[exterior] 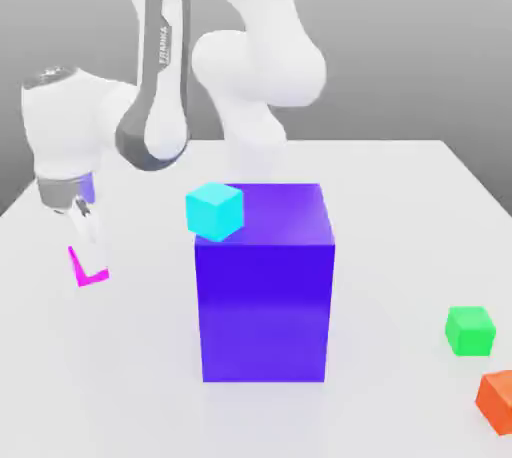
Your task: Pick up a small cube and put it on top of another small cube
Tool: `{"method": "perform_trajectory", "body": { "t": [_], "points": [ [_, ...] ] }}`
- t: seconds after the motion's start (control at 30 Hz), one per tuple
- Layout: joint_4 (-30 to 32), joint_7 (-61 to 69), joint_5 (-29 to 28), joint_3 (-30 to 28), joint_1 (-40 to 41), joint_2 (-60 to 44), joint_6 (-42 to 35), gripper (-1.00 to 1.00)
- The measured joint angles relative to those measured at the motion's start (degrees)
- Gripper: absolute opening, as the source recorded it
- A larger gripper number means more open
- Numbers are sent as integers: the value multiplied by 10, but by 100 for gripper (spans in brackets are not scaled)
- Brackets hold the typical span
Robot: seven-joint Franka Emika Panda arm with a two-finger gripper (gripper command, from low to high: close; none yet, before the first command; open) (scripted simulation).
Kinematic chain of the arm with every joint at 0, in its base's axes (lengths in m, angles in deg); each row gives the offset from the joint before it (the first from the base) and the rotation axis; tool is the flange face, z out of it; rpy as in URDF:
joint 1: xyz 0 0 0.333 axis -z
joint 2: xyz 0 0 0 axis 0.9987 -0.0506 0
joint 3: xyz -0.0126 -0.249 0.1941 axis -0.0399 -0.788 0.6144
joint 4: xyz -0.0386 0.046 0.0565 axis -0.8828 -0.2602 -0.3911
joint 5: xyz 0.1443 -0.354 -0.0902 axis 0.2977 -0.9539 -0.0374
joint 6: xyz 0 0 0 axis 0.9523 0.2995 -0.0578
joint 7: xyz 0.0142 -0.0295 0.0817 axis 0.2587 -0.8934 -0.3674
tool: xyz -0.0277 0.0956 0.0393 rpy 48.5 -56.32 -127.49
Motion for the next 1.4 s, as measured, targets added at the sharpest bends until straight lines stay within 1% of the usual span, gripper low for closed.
{"method": "perform_trajectory", "body": {
  "t": [0.03, 0.1, 0.2, 0.4, 0.47, 0.5, 0.7, 1.4],
  "points": [
    [-13, 34, 1, 10, -1, -5, -8, -100],
    [-38, 95, -4, 31, -30, -15, -25, -100],
    [-78, 186, -22, 57, -65, -31, -50, -100],
    [-159, 343, -92, 105, -111, -65, -94, -100],
    [-187, 375, -113, 131, -135, -76, -110, -100],
    [-197, 371, -119, 144, -150, -80, -116, -100],
    [-196, 250, -108, 192, -221, -77, -125, -100],
    [-147, -233, -46, 340, -454, -36, -122, -100]
  ]
}}
